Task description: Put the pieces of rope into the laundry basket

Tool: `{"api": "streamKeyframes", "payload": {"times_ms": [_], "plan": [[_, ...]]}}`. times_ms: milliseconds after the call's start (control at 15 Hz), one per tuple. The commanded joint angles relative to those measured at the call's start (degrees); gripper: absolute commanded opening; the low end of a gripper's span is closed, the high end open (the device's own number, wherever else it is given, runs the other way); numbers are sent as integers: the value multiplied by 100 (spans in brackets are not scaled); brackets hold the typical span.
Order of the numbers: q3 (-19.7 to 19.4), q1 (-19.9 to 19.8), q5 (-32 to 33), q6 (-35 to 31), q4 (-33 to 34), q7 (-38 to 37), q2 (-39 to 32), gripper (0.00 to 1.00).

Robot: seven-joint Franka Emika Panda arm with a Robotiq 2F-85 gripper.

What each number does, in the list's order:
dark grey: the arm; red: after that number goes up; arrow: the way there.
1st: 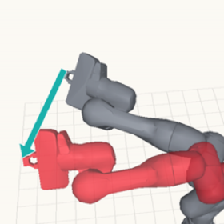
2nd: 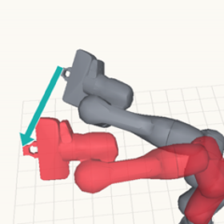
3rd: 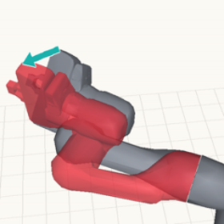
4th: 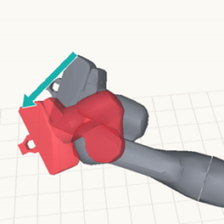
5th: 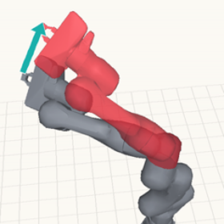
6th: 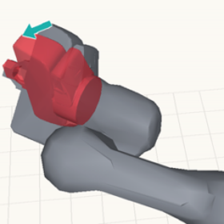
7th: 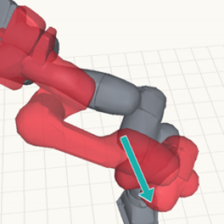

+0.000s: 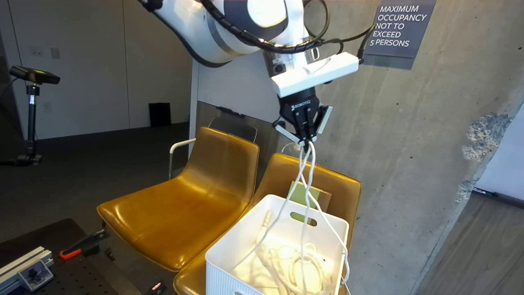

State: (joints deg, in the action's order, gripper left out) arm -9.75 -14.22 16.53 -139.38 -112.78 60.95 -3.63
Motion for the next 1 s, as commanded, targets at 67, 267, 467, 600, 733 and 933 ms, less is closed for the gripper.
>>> {"api": "streamKeyframes", "payload": {"times_ms": [67,267,467,600,733,933], "plan": [[165,387,-86,-44,-1181,-70,1169,1],[286,691,-137,128,-1300,-175,1655,1],[384,931,-40,125,-1409,-395,1939,1],[380,994,13,112,-1308,-509,1892,1],[326,984,36,68,-1183,-589,1738,1],[247,909,102,69,-1106,-644,1566,1]]}}
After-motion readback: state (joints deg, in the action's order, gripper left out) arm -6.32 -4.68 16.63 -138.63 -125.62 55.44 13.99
